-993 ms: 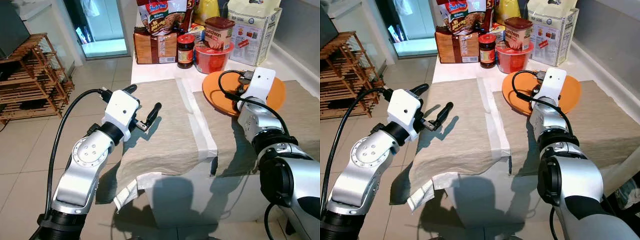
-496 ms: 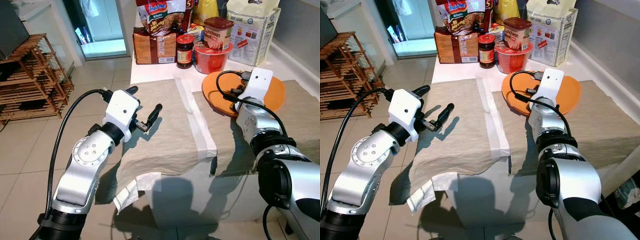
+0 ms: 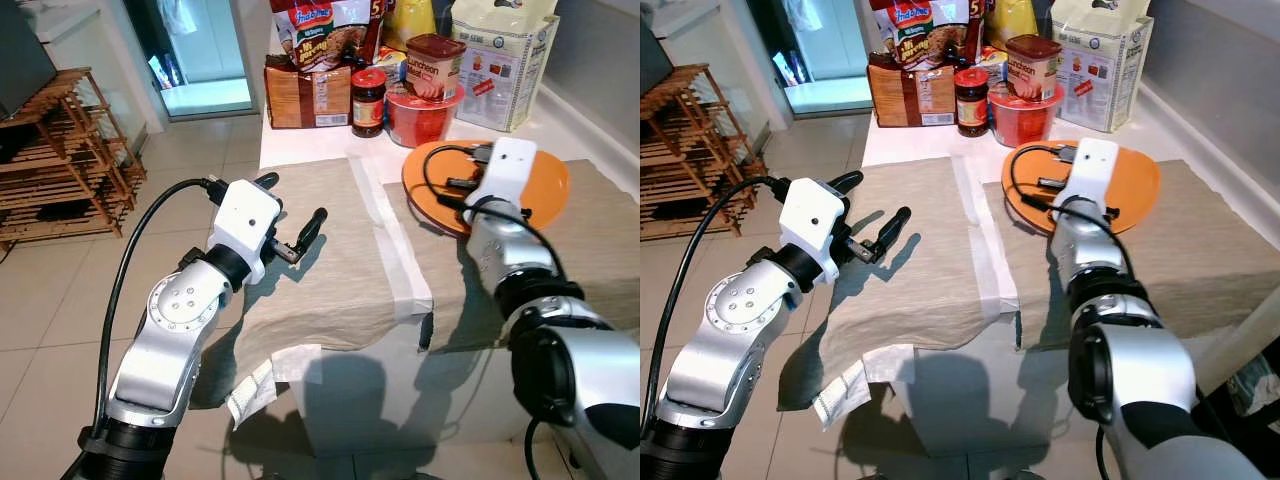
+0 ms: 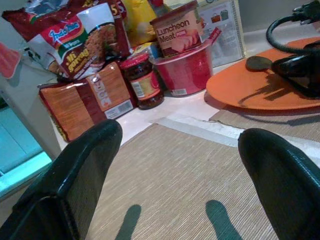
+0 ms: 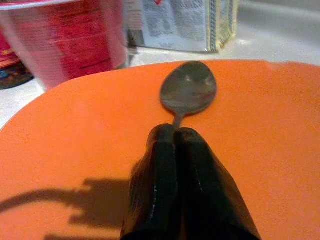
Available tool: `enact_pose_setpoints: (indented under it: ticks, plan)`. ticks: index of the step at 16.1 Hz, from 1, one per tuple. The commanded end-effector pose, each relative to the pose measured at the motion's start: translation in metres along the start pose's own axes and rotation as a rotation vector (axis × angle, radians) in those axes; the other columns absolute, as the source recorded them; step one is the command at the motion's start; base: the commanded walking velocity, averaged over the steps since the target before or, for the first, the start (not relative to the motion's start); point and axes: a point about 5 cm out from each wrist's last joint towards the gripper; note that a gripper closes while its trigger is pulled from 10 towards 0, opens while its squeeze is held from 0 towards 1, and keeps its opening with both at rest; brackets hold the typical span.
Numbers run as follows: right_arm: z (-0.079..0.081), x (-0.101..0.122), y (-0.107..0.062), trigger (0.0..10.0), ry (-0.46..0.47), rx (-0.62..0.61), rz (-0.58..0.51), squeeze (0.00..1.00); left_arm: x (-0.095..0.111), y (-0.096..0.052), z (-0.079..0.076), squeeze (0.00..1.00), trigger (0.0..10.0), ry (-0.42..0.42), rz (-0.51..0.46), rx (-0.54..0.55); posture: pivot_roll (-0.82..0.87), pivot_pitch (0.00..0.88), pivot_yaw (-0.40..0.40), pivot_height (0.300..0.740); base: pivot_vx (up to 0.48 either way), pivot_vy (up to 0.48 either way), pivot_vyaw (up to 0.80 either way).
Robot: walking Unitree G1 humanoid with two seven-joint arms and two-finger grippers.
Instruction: Setting the table
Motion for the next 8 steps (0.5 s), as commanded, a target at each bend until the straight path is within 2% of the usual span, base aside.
enact_pose_setpoints:
  ticks: [1, 4, 6, 8]
  plan:
    - [0.006, -0.014, -0.004, 0.0, -0.031, 0.017, 0.029, 0.00, 0.007, 0.002, 0.001, 0.00, 10.0, 0.010, -0.019, -0.001, 0.01, 0.000, 0.112, 0.736, 0.000, 0.000, 0.00]
    - [0.015, 0.008, -0.004, 0.0, -0.095, 0.037, -0.113, 0.00, 0.007, 0.002, 0.001, 0.00, 10.0, 0.010, -0.020, 0.000, 0.00, 0.000, 0.112, 0.736, 0.000, 0.000, 0.00]
    - [0.017, 0.014, -0.004, 0.0, -0.112, 0.044, -0.153, 0.00, 0.007, 0.003, 0.002, 0.00, 10.0, 0.010, -0.020, 0.001, 0.00, 0.000, 0.111, 0.736, 0.000, 0.000, 0.00]
    - [0.019, 0.014, -0.004, 0.0, -0.114, 0.051, -0.147, 0.00, 0.007, 0.003, 0.002, 0.00, 10.0, 0.011, -0.020, 0.003, 0.00, 0.000, 0.111, 0.736, 0.000, 0.000, 0.00]
Point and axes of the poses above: a point about 5 cm out from each wrist's last joint towards the gripper, its own y axis pointing out of the wrist towards the gripper, its own x axis along the axis of the wrist's last joint, z = x × y
